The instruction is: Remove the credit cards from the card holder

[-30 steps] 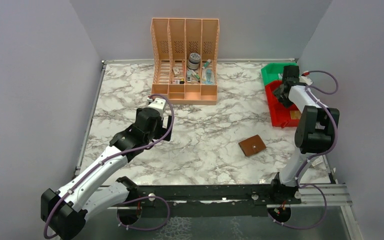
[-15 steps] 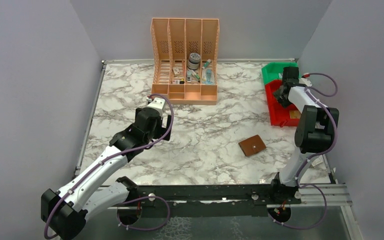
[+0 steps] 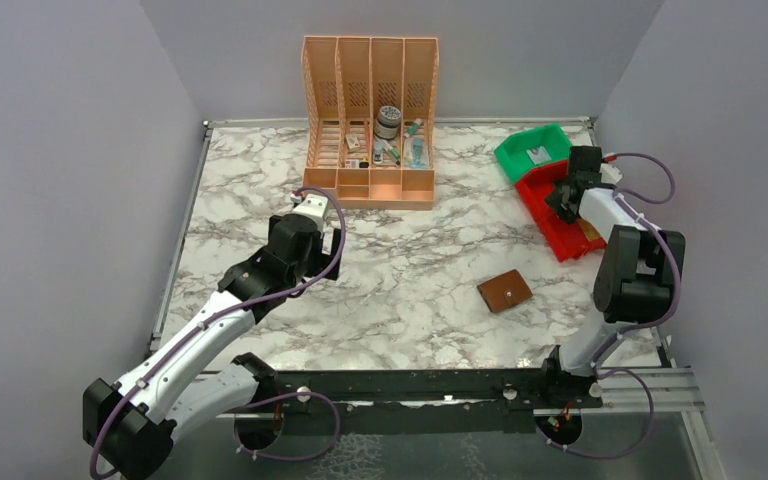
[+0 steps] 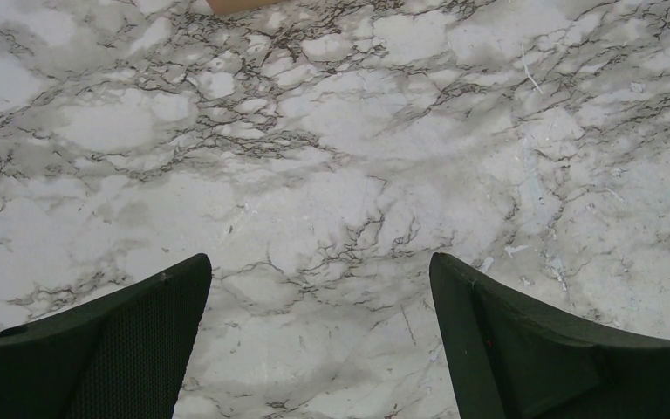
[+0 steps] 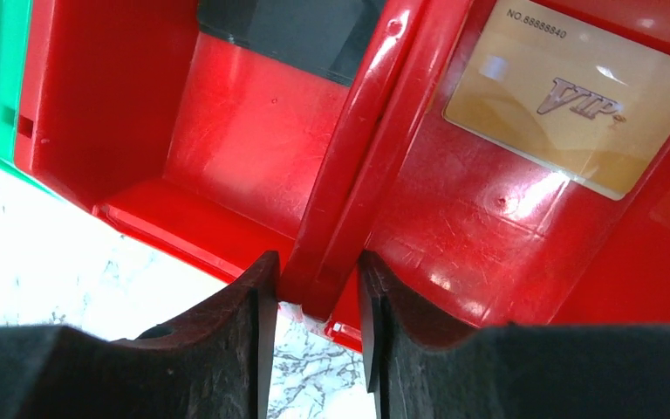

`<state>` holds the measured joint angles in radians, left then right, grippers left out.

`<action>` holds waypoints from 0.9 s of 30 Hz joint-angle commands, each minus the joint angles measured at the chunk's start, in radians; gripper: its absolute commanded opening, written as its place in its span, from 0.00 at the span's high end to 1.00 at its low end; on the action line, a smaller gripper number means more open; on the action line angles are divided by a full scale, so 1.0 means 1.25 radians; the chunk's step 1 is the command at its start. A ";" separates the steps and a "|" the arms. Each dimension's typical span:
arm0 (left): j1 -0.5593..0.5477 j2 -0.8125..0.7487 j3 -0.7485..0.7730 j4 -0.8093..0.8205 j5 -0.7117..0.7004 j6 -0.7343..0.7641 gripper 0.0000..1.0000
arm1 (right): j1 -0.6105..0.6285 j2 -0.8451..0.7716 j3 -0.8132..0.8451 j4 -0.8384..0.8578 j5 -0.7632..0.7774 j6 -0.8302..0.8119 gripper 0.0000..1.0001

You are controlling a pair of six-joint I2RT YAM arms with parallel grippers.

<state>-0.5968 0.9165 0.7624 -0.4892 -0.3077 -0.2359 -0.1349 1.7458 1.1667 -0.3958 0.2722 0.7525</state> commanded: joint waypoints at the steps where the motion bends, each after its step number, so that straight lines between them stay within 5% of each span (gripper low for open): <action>1: 0.005 0.002 0.000 0.000 -0.001 0.000 0.01 | -0.001 -0.038 -0.037 0.018 -0.050 -0.075 0.65; 14: 0.006 0.024 0.004 0.000 0.019 -0.003 0.01 | -0.001 -0.170 -0.194 0.073 0.001 -0.232 0.69; 27: 0.006 0.050 0.007 0.003 0.046 0.000 0.01 | -0.001 -0.230 -0.297 0.161 -0.178 -0.389 0.71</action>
<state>-0.5949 0.9745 0.7624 -0.4889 -0.2790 -0.2363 -0.1394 1.4982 0.8562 -0.2150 0.1356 0.3355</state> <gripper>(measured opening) 0.991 0.299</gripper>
